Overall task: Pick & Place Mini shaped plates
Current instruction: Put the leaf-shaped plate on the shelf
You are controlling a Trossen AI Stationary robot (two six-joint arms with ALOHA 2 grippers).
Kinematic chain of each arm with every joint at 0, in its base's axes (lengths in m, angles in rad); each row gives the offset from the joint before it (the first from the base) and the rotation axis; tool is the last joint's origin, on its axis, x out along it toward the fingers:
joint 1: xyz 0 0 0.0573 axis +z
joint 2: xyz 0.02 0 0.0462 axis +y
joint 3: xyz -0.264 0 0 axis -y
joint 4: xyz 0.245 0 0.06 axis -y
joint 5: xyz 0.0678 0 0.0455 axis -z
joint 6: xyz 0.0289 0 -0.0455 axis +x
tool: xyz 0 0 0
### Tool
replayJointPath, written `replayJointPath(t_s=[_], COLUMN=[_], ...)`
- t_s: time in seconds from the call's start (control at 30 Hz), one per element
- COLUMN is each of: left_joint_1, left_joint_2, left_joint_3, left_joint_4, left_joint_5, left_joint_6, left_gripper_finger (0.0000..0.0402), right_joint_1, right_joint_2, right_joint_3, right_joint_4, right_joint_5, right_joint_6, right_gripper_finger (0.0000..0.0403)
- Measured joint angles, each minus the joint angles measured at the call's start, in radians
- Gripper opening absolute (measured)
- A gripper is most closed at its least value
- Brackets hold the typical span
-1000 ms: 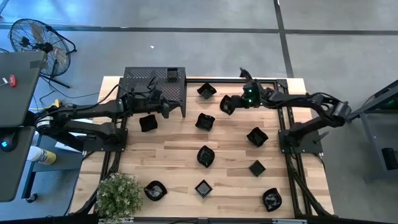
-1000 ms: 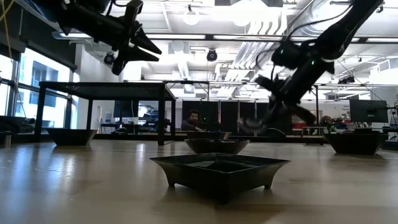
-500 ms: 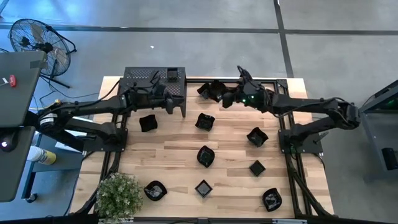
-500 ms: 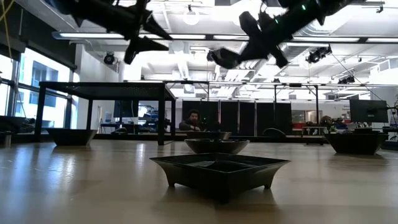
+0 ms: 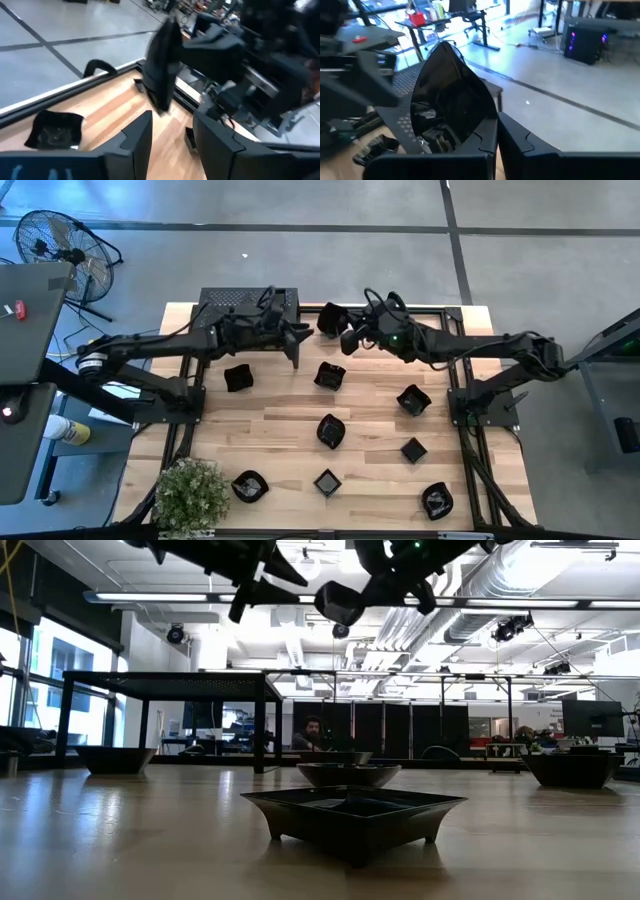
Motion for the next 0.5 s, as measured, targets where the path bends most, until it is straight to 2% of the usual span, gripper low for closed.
replayJointPath(t_s=[0.5], left_joint_1=[0.0], left_joint_2=[0.002], left_joint_3=[0.013], left_joint_4=[0.01], left_joint_5=[-0.009], left_joint_6=[0.0], left_gripper_finger=[0.0092], right_joint_1=[0.035], right_joint_2=[0.001], right_joint_3=[0.0], right_joint_4=[0.101], right_joint_5=[-0.04], right_joint_6=[-0.056], right_gripper_finger=[0.0002])
